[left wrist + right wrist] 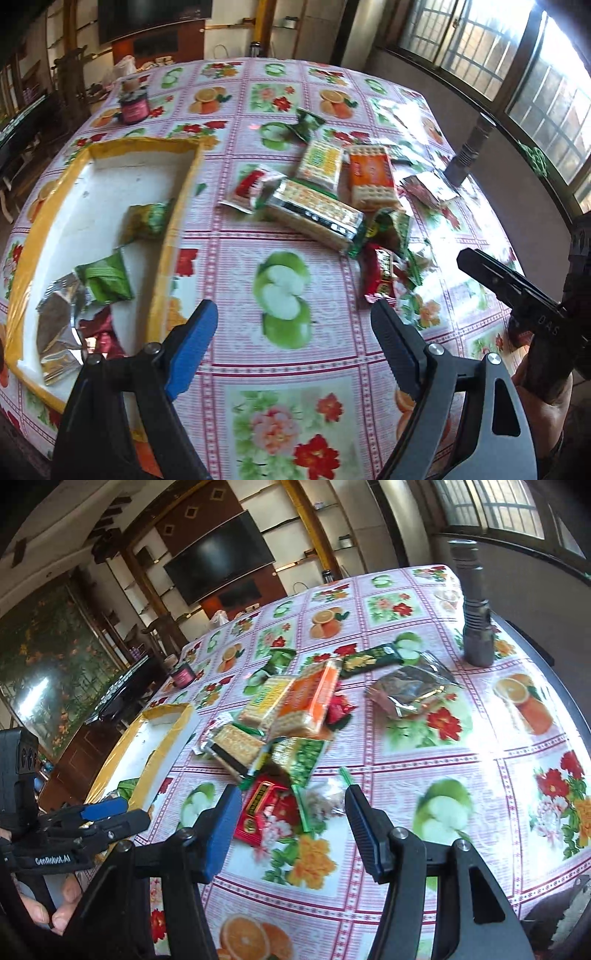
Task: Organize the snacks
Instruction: 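Move both tools back over the snack pile, then grasp the red stick-shaped snack with the left tool while the right tool grasps a clear bag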
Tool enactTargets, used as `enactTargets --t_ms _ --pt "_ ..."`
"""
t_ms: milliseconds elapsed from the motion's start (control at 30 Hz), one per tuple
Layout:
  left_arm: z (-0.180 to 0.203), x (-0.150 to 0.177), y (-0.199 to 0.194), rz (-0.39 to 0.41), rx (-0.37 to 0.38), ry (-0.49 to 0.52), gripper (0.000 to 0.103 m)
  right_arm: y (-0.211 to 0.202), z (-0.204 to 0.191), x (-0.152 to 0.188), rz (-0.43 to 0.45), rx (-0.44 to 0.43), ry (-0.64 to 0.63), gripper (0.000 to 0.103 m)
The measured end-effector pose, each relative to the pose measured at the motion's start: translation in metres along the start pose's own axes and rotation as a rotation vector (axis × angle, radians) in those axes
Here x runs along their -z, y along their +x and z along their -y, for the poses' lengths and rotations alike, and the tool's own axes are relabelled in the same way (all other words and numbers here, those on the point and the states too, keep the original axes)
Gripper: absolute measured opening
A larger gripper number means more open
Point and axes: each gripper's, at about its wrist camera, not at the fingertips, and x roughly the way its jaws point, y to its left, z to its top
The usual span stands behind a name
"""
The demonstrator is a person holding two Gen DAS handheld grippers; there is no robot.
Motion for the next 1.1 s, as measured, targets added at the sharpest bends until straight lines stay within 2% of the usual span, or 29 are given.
enactTargets --t_ms 533,633,900,1100 --pt "0.035 -0.001 0.027 -0.075 0.059 0.049 0.085 -0.005 0.017 0.006 -0.01 0.017 0.016 0.059" --pt "0.038 -0.001 0.03 -0.083 0.062 0.061 0.085 0.003 0.01 0.005 -0.037 0.036 -0.019 0.063" --pt "0.036 -0.004 0.04 -0.102 0.054 0.061 0.085 0.035 -0.006 0.003 -0.089 0.09 -0.129 0.063" --pt "0.043 -0.011 0.059 -0.127 0.045 0.079 0.085 0.055 -0.001 0.0 -0.134 0.122 -0.149 0.063"
